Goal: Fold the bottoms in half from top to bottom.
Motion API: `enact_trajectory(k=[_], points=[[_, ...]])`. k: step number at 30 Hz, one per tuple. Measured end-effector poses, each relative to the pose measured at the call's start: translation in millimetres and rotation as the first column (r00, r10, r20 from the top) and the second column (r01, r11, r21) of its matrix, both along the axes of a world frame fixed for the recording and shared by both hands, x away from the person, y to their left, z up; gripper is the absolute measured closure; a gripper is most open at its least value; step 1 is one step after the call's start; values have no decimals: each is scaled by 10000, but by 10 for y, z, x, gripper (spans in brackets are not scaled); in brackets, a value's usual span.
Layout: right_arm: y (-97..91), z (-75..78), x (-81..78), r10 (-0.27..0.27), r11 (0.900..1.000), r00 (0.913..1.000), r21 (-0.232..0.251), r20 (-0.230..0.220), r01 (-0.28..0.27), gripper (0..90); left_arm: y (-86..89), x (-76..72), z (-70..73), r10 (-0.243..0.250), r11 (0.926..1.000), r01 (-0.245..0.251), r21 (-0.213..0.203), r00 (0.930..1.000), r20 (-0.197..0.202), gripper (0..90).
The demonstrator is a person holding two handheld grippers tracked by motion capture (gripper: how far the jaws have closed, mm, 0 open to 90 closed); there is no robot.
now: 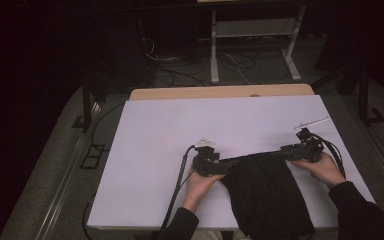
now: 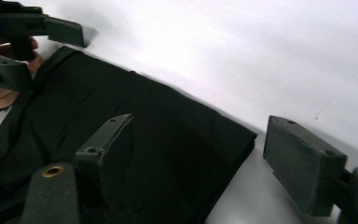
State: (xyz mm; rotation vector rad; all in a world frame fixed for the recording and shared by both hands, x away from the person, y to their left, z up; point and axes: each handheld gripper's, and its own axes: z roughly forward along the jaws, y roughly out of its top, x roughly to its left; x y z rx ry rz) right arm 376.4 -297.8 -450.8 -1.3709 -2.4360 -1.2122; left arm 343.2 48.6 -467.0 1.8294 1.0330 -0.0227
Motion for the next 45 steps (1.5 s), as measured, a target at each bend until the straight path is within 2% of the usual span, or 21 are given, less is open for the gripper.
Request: enact_trajectory(k=[4, 10, 13, 15, 17, 19, 23, 31, 37, 45], points=[[3, -45, 42, 69, 10000, 10000, 72, 37, -69, 310, 10, 14, -7, 51, 9999, -53, -88, 9997, -245, 169], [15, -61, 54, 404, 9992, 9990, -2, 174, -404, 513, 13, 29, -22, -236, 9991, 211, -364, 9974, -684, 327], [16, -78, 66, 572, 9983, 9983, 128, 65, -573, 672, -6, 24, -30, -448, 9986, 425, -311, 9961, -763, 437], [13, -85, 68, 646, 9976, 9979, 246, -70, -644, 741, -11, 21, -36, -536, 9984, 522, -201, 9955, -777, 520], [0, -88, 66, 702, 9969, 9975, 361, -125, -697, 814, -12, 16, -39, -625, 9980, 632, 63, 9948, -801, 652], [-17, -91, 65, 631, 9968, 9978, 497, -188, -621, 830, -10, 6, -32, -683, 9975, 692, 103, 9948, -751, 753], [-49, -88, 57, 447, 9974, 9984, 587, -350, -426, 839, -4, -24, 20, -742, 9969, 749, 226, 9967, -315, 811], [-47, -7, 23, 235, 9972, 9996, 717, -161, -223, 847, 63, -91, 160, -785, 9965, 775, 323, 9965, 304, 821], [38, 81, 13, 188, 9952, 9998, 957, 81, -195, 848, 148, -134, 260, -745, 9967, 726, 375, 9957, 543, 822], [177, 151, 32, 350, 9951, 9990, 912, 271, -373, 847, 262, -158, 371, -632, 9970, 590, 509, 9944, 844, 820]])
